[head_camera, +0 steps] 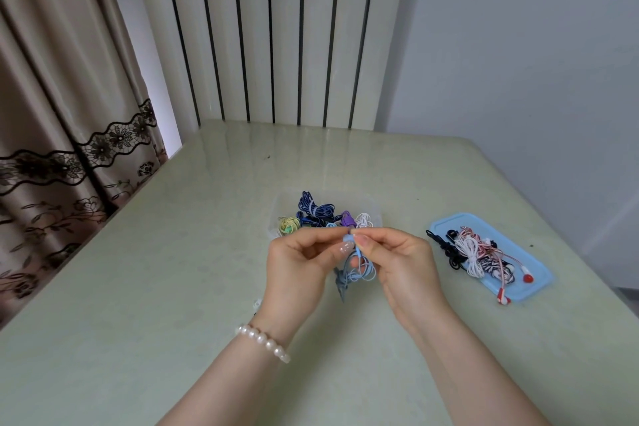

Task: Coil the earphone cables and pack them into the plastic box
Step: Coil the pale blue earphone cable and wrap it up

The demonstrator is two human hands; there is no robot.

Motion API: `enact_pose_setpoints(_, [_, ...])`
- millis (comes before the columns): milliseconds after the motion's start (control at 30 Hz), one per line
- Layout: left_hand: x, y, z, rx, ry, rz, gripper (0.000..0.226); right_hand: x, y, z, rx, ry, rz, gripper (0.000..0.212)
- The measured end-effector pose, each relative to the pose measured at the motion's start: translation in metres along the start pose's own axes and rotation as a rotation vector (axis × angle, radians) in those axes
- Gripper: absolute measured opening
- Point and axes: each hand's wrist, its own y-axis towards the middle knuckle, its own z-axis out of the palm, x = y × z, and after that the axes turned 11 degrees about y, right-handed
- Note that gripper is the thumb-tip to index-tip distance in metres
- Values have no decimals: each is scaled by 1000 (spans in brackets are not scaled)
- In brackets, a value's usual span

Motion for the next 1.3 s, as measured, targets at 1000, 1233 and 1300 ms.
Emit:
enact_pose_setpoints(1000, [0,3,-8,60,-178,-177,16,5,-5,-2,128,-196,-203,20])
enact_pose_setpoints(1233, [-1,1,-6,25,-145,-140,20,4,-2,-5,63,-148,-165,21])
enact_pose_setpoints(1300, [0,0,-5,24,-130,-137,18,4,-3,-5,66,-154,-156,17])
